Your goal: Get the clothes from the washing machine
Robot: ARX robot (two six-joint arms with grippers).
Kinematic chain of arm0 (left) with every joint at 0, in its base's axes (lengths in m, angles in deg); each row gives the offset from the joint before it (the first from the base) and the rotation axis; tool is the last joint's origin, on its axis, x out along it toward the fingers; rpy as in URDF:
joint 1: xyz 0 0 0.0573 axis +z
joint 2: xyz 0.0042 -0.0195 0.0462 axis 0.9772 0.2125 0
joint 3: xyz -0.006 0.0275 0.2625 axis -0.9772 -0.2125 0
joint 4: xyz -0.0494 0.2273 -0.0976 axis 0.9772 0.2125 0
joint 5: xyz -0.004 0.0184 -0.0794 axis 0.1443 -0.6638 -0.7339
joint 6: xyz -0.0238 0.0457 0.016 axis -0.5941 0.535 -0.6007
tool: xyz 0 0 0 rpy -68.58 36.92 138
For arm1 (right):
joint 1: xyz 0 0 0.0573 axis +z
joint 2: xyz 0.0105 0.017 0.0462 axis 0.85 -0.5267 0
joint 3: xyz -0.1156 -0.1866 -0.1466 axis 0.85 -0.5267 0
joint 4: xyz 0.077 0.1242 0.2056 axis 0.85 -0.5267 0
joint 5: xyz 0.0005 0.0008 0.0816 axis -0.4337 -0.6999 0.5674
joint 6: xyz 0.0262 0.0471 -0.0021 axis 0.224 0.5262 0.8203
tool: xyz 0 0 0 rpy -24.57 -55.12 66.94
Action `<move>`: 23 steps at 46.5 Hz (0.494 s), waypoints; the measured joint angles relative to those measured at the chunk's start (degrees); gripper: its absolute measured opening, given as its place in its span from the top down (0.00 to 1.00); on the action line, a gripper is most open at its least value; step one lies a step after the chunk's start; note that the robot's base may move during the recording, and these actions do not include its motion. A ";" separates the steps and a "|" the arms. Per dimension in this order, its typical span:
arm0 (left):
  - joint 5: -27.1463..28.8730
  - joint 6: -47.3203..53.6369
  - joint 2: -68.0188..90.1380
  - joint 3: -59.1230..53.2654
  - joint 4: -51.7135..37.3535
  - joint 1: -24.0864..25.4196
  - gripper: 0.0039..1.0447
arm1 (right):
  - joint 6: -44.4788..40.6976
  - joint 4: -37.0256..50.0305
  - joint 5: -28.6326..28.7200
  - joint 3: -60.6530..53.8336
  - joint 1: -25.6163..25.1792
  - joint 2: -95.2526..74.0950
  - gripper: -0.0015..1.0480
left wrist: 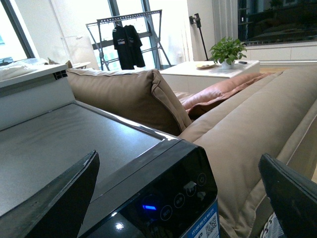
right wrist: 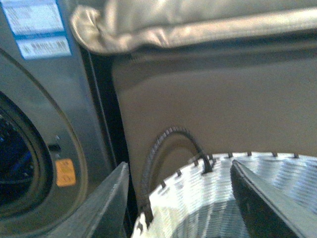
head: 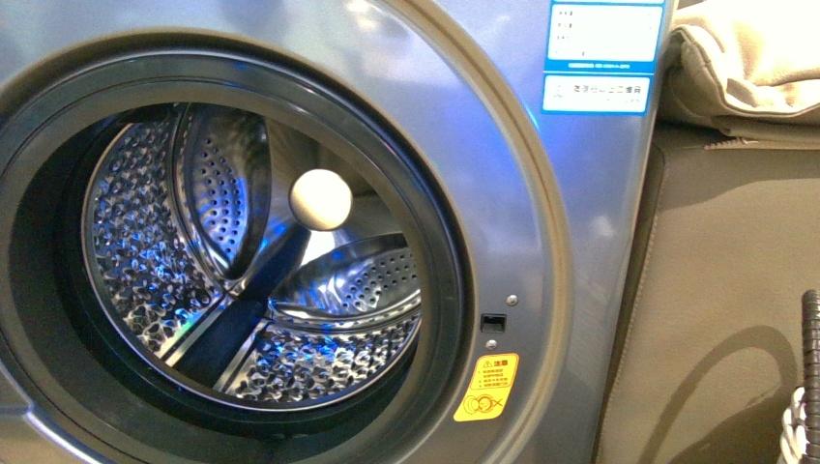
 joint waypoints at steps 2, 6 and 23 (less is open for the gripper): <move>-0.04 0.00 0.00 0.00 0.00 0.00 0.06 | -0.61 -0.13 -0.44 -0.98 0.13 0.31 0.50; -0.02 0.00 0.00 0.00 0.00 0.00 0.06 | -1.44 0.09 -0.42 -2.64 0.20 1.40 0.65; -0.02 0.00 -0.02 0.00 0.00 0.00 0.06 | -2.05 1.46 -0.46 -7.41 0.24 5.07 0.98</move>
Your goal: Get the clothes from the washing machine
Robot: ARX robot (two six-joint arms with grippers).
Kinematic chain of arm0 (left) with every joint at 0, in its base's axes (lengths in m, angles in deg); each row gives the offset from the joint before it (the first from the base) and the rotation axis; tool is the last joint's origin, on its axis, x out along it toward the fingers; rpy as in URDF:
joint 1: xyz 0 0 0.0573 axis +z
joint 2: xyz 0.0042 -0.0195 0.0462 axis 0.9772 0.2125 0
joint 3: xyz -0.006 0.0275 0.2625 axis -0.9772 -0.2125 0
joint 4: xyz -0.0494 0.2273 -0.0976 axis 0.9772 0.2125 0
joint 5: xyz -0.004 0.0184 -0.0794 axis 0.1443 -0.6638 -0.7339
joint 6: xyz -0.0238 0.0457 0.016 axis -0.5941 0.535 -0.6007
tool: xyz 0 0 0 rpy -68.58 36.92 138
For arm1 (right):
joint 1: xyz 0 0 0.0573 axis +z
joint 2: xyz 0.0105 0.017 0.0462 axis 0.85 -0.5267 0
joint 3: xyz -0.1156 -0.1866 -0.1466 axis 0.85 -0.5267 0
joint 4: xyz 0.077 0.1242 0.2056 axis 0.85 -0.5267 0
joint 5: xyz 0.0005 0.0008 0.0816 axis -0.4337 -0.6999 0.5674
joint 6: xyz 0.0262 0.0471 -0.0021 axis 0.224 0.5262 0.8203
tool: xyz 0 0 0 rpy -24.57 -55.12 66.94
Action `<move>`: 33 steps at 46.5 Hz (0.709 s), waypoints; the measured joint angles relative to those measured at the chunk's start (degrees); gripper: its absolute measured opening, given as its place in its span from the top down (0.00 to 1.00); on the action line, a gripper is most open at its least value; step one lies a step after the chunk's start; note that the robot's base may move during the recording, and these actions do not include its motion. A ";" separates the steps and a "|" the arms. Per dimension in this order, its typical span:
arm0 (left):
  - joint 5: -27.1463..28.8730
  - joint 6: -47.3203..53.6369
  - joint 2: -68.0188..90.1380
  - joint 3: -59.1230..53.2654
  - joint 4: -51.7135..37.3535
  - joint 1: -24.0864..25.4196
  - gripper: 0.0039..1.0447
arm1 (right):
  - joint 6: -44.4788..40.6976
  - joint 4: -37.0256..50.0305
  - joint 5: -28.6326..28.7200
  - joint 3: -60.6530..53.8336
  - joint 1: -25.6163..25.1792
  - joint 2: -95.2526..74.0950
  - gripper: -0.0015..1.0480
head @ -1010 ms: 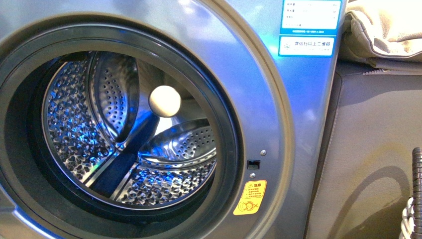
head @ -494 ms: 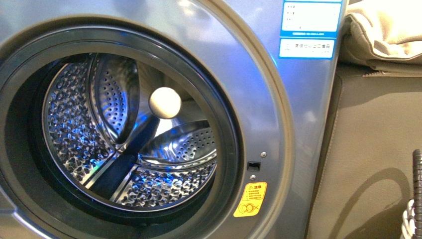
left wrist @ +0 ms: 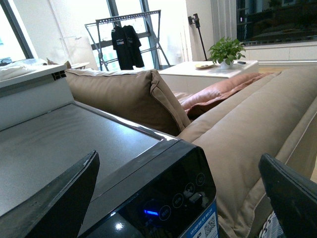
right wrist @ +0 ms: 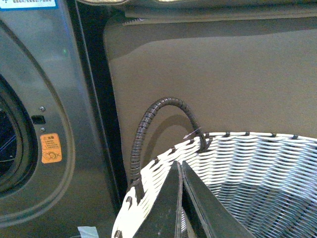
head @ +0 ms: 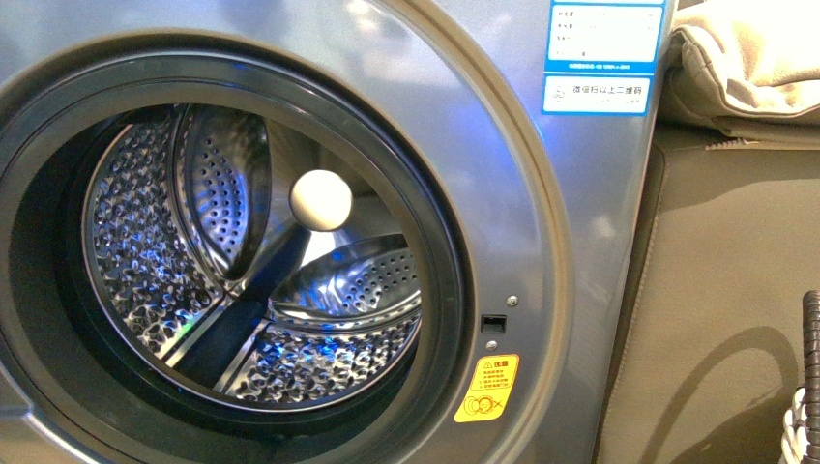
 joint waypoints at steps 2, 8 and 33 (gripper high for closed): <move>-0.02 0.00 0.00 0.00 0.00 0.00 0.06 | 0.00 0.07 0.00 -0.31 0.00 0.26 0.98; 1.68 -0.79 -0.13 -0.61 -1.95 -0.33 0.06 | 0.00 0.20 0.00 -1.03 0.00 1.01 0.98; 12.50 -3.80 -8.79 -10.40 -8.28 6.05 0.06 | 0.00 0.74 -0.02 -4.72 0.00 4.17 0.98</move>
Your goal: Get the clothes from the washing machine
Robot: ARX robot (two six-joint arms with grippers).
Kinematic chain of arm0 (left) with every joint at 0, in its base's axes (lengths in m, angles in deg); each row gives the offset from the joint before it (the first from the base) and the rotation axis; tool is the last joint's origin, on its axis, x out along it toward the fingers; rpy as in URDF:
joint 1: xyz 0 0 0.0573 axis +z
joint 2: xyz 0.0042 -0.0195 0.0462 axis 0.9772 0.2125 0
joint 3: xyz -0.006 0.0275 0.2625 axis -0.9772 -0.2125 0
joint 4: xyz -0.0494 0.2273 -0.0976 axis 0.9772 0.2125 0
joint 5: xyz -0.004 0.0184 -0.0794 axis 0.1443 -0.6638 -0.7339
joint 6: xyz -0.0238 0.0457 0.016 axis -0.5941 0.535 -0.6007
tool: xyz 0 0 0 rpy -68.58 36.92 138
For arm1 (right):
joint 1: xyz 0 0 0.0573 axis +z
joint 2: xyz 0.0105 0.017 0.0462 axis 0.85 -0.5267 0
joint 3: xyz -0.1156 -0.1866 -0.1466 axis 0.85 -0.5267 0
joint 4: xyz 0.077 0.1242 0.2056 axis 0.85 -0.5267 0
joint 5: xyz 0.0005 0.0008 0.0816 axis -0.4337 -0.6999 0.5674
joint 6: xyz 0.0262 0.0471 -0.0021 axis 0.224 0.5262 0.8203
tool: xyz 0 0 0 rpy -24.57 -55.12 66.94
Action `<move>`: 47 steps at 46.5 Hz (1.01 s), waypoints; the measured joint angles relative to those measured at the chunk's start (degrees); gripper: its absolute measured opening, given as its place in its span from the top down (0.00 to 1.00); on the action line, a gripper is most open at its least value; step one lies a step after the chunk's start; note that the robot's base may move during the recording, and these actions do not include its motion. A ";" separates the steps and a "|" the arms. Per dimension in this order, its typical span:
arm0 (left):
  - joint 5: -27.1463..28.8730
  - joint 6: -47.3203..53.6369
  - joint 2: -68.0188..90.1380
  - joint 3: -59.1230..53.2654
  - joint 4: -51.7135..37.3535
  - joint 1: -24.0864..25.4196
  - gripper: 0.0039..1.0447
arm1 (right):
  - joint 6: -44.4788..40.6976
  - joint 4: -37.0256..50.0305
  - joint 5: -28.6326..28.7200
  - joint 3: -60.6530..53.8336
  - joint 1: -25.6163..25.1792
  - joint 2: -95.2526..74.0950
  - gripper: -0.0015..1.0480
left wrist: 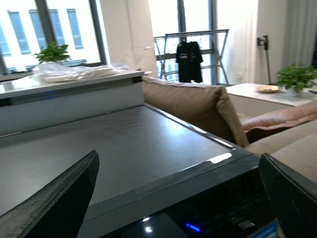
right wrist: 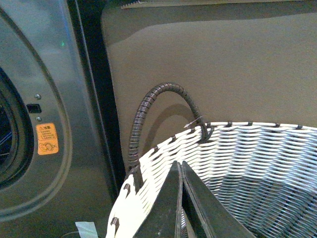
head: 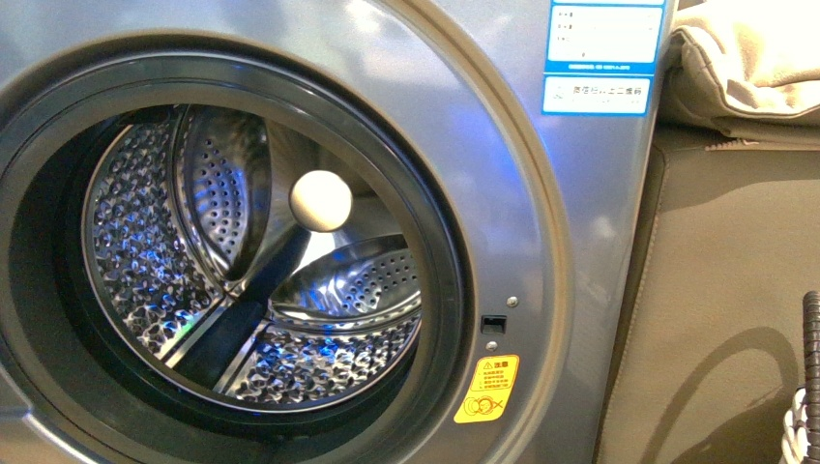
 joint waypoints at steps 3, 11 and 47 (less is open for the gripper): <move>1.68 -0.15 -2.25 -2.91 -0.94 1.77 0.06 | 0.00 0.00 0.00 0.00 0.00 0.00 0.98; 7.02 -0.11 -8.35 -11.32 -3.54 5.86 0.06 | 0.00 0.00 0.00 0.00 0.00 0.00 0.98; 5.70 -11.19 -27.61 -43.47 0.15 16.85 0.21 | 0.00 0.00 0.00 0.00 0.00 0.00 0.98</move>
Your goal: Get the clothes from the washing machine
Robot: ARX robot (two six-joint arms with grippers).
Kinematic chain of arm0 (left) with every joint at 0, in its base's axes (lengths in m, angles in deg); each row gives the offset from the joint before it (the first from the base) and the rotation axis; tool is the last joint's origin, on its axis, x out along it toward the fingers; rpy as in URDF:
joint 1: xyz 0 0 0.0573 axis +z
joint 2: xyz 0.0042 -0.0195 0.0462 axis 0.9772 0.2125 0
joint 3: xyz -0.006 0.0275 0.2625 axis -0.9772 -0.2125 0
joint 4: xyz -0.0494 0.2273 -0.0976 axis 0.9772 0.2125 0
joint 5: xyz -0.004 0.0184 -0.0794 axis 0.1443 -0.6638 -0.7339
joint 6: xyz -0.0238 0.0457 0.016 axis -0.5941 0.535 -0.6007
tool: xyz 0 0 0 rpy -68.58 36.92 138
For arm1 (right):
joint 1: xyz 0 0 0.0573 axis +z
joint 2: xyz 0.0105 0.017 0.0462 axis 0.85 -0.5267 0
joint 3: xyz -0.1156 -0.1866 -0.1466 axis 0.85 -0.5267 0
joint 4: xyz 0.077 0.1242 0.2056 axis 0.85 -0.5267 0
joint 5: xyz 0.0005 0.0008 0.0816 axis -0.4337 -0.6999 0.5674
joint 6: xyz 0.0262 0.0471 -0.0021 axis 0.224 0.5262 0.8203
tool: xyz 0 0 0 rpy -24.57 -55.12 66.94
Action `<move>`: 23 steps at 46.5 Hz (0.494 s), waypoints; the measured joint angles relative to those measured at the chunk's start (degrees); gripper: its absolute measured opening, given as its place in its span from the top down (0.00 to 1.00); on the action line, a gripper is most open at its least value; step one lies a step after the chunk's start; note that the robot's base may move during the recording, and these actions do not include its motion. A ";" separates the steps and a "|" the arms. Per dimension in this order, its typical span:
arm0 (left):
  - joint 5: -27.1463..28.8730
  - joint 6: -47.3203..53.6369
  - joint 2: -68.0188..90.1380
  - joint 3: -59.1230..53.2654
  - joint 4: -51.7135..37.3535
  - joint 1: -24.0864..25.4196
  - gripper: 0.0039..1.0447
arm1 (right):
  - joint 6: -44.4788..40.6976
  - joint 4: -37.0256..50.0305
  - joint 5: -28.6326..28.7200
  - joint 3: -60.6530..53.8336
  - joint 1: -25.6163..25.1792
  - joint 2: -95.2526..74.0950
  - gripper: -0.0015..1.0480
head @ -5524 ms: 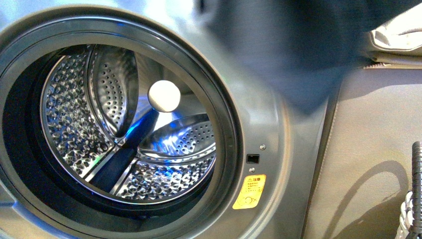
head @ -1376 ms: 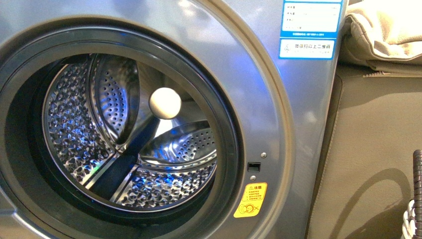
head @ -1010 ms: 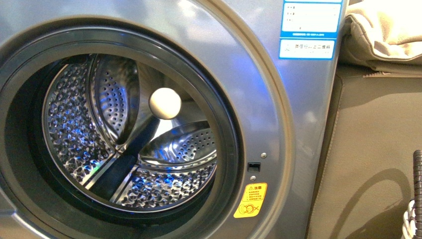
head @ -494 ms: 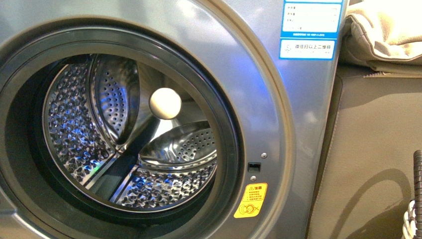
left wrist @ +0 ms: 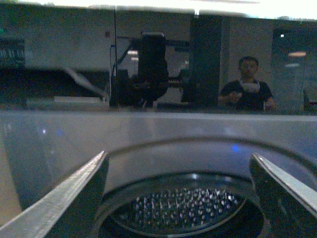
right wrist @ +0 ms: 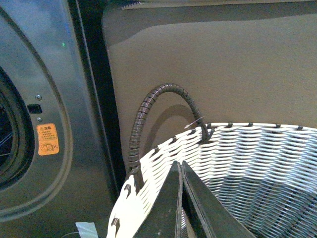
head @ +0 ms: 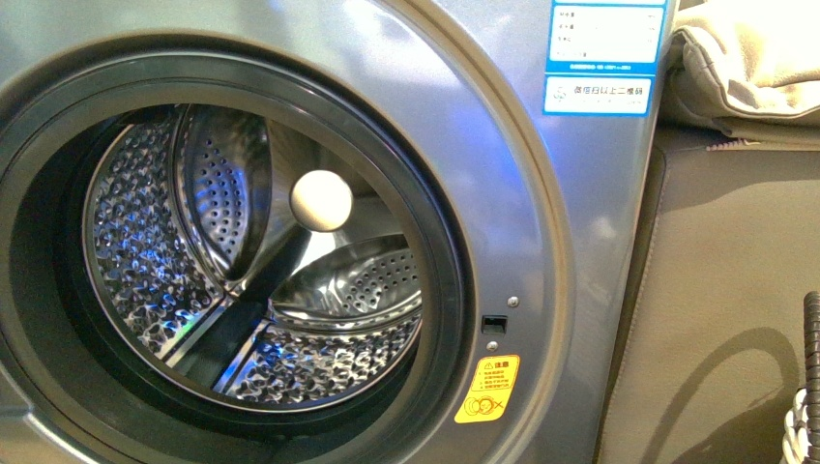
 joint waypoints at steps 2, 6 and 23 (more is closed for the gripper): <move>-0.52 0.09 -2.34 -4.33 -1.05 0.72 0.28 | 0.00 0.00 -0.02 0.00 0.00 0.00 0.98; -1.70 0.13 -6.21 -11.76 -4.24 1.95 0.40 | 0.00 0.00 0.00 0.00 0.00 0.00 0.98; -10.03 0.24 -19.98 -38.82 -15.93 10.34 0.97 | 0.00 0.00 0.00 0.00 0.00 0.00 0.98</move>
